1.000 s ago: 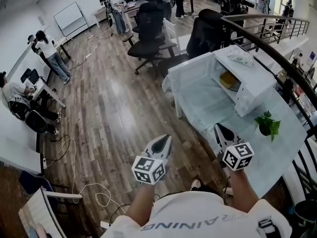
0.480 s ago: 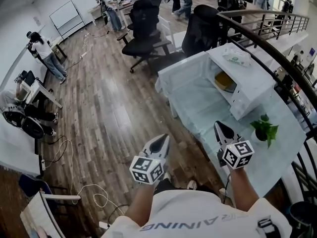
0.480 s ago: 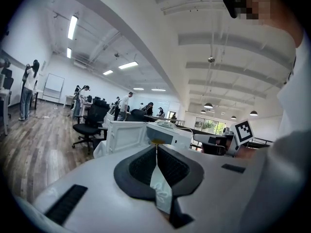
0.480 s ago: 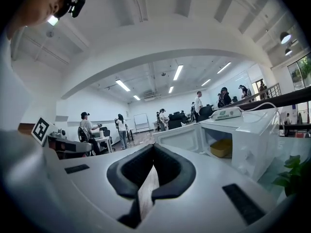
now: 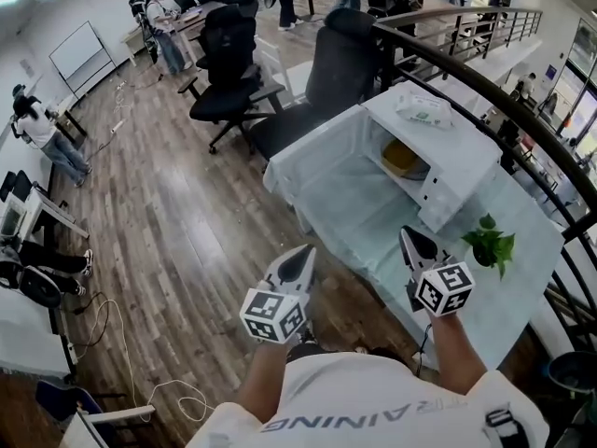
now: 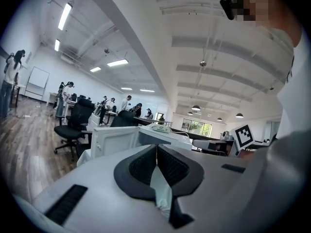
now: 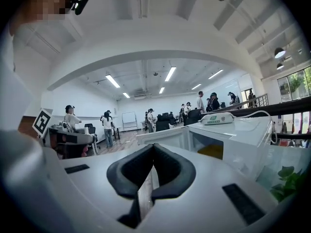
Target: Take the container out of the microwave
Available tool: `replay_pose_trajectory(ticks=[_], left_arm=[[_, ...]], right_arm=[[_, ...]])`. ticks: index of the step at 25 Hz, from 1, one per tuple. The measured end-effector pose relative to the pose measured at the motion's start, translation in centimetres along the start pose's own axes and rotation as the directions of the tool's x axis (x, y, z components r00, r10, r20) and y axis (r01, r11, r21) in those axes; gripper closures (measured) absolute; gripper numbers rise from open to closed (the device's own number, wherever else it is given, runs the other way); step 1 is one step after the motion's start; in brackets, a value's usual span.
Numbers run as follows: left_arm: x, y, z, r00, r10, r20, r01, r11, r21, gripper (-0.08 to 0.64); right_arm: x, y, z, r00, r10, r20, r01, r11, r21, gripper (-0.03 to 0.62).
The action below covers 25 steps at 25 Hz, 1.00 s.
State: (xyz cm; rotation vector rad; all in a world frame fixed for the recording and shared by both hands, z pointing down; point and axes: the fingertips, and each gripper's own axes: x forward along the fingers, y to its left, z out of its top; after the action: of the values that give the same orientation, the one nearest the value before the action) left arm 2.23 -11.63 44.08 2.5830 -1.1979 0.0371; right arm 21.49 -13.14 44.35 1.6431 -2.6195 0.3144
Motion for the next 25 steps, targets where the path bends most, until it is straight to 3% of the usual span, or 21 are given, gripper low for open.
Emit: replay_pose_trajectory(ticks=[13, 25], left_arm=[[6.6, 11.6, 3.1, 0.984, -0.167, -0.058, 0.168, 0.985, 0.027, 0.524], [9.2, 15.5, 3.3, 0.950, -0.292, -0.113, 0.296, 0.955, 0.019, 0.524]], right_arm=[[10.5, 0.5, 1.0, 0.983, -0.181, -0.002, 0.181, 0.983, 0.009, 0.571], [13.1, 0.2, 0.2, 0.939, -0.342, -0.017, 0.342, 0.940, 0.009, 0.571]])
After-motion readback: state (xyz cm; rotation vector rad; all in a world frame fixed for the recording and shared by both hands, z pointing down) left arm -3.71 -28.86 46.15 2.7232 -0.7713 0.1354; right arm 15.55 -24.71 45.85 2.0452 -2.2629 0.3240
